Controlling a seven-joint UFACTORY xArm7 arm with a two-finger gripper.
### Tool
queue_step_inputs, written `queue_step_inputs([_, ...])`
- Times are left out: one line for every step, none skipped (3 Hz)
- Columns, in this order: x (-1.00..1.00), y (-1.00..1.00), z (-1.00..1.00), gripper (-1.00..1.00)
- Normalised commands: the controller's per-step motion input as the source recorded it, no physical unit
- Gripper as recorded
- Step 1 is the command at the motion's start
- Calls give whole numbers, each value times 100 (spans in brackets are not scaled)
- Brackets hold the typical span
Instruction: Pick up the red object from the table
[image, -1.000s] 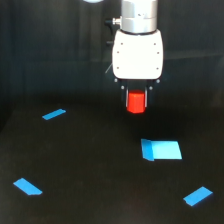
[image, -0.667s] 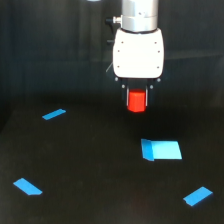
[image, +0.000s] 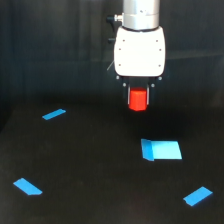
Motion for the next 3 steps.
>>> queue_step_inputs([-2, 0, 14, -98])
queue_step_inputs([-3, 4, 11, -100])
queue_step_inputs([-11, 3, 5, -94])
